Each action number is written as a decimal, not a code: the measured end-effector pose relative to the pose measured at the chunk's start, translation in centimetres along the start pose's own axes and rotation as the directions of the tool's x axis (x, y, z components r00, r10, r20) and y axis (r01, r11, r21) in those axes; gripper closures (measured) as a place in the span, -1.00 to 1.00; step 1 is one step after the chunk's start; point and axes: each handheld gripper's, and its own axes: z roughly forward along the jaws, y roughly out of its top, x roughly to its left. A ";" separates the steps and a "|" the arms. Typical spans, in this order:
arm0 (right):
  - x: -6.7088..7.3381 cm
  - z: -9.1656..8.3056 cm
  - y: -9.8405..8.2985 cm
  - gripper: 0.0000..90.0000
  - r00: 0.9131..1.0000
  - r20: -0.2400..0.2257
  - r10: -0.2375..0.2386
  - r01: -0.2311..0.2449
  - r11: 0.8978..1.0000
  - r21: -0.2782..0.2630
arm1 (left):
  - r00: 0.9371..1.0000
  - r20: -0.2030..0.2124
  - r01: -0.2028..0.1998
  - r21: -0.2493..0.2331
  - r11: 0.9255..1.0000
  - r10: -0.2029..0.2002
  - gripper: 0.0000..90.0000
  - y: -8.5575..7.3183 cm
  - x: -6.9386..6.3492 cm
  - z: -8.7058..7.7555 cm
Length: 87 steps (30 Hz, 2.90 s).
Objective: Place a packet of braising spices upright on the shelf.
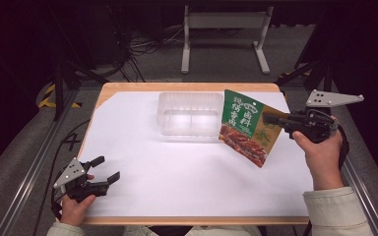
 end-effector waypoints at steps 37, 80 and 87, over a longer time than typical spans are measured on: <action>-2.0 3.9 5.5 1.00 1.000 0.005 0.031 -0.030 0.994 -0.101 | 1.000 0.003 0.001 -0.002 1.000 -0.001 -0.68 0.0 0.0 0.0; -3.5 13.9 7.1 1.00 0.993 0.107 0.049 -0.030 0.985 -0.167 | 1.000 0.005 -0.001 -0.011 1.000 0.001 -0.68 -0.1 0.1 -0.1; -3.8 14.4 7.0 1.00 0.991 0.120 0.051 -0.030 0.984 -0.175 | 1.000 0.006 0.001 -0.013 1.000 -0.001 -0.68 -0.1 0.1 -0.1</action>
